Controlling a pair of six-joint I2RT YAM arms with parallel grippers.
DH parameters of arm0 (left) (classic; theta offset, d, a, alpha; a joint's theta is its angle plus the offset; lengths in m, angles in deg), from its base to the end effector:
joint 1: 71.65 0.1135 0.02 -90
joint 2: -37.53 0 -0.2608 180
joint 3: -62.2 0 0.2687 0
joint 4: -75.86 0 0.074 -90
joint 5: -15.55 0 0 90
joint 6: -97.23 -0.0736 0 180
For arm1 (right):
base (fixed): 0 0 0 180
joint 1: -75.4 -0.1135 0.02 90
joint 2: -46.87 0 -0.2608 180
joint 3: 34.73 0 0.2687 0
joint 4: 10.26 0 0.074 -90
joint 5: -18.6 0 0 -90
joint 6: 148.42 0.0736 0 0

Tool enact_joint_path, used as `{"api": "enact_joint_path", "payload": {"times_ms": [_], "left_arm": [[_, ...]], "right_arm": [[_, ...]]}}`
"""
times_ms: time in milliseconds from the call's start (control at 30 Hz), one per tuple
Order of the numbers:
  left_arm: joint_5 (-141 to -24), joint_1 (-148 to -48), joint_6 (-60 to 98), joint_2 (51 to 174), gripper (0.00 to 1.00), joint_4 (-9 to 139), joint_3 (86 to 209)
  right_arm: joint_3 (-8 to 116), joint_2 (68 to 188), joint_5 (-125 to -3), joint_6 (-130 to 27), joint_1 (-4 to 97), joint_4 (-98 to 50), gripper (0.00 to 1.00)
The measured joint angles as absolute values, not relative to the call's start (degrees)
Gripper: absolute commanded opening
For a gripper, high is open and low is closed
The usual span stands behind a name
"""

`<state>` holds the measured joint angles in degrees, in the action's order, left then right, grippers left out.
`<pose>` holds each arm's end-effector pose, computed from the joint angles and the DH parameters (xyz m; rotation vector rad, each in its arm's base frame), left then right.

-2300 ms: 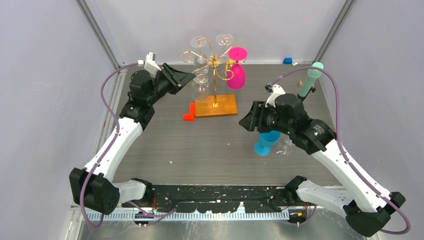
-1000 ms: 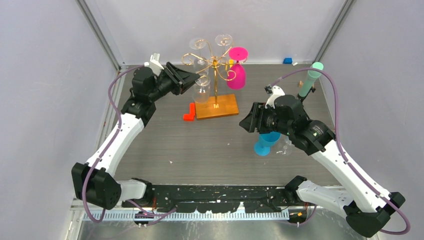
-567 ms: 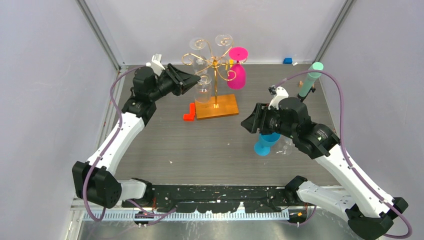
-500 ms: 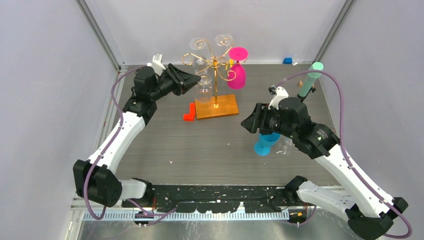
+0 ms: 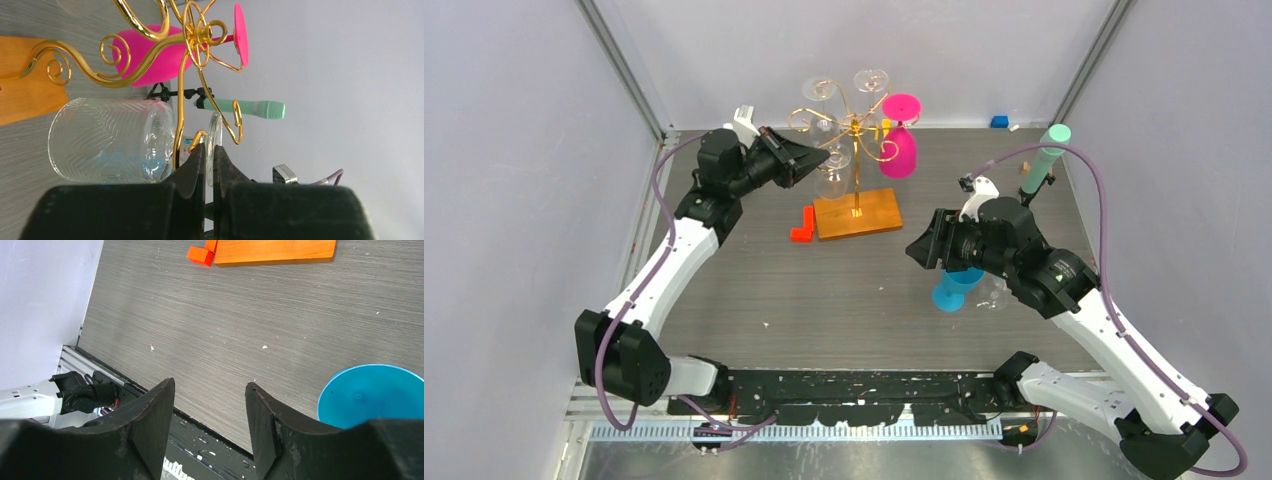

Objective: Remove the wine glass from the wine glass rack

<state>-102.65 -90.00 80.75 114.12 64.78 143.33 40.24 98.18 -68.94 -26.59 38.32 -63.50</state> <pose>0.3358 -0.1480 0.3726 -0.5036 1.8850 -1.5528 0.1827 0.1420 0.3521 -0.1271 2.1778 0.7572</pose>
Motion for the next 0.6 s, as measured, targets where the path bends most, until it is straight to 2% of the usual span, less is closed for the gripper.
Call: {"api": "enact_joint_path", "payload": {"times_ms": [600], "left_arm": [[-101.3,-90.1,80.5,111.8,0.00,62.0,143.3]], "right_arm": [[40.2,98.0,-68.9,-26.6,38.3,-63.5,0.59]]}}
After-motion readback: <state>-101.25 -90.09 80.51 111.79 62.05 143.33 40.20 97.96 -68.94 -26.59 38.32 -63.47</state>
